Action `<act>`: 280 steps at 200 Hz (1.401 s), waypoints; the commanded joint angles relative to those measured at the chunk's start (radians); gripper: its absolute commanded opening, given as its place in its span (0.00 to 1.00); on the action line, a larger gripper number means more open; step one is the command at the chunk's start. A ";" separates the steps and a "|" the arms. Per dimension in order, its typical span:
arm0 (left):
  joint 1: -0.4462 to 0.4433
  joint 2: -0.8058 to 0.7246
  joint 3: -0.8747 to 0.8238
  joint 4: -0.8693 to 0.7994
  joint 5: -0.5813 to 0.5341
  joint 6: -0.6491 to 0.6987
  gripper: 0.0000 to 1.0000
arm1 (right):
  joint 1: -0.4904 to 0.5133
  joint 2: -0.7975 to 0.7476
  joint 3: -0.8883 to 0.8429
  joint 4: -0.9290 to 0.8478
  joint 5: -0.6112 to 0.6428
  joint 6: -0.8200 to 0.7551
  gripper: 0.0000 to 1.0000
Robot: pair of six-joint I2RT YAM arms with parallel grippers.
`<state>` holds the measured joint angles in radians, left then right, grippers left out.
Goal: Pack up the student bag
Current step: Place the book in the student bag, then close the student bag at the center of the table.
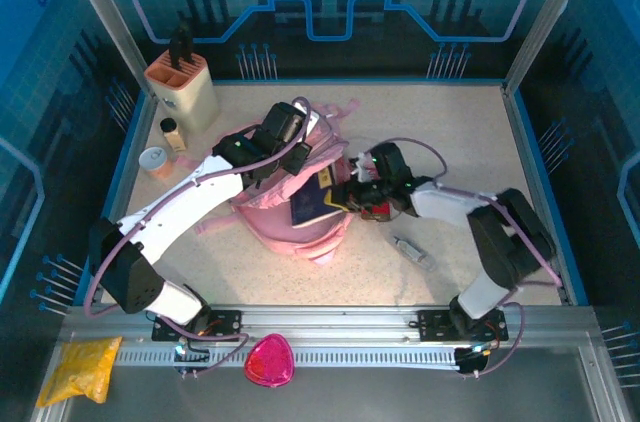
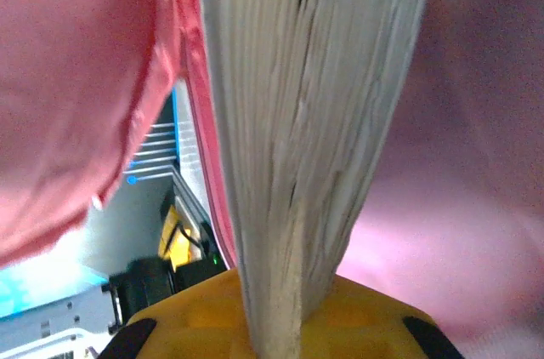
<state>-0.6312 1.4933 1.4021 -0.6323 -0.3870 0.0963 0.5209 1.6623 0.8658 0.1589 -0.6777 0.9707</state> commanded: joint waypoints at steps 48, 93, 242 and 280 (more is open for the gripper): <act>0.004 -0.038 0.054 0.107 0.036 -0.066 0.00 | 0.041 0.255 0.272 0.066 0.110 0.003 0.21; 0.010 -0.041 0.044 0.111 0.040 -0.072 0.00 | 0.043 0.173 0.222 -0.087 0.232 -0.116 0.46; 0.019 -0.050 -0.014 0.139 0.073 -0.152 0.00 | 0.096 0.107 0.115 0.015 0.341 -0.124 0.25; 0.021 -0.050 -0.054 0.138 0.113 -0.205 0.00 | 0.094 -0.083 -0.017 -0.111 0.422 -0.245 0.43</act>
<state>-0.6170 1.4910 1.3689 -0.5941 -0.3233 -0.0376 0.6071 1.7203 0.9226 0.1364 -0.3279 0.8238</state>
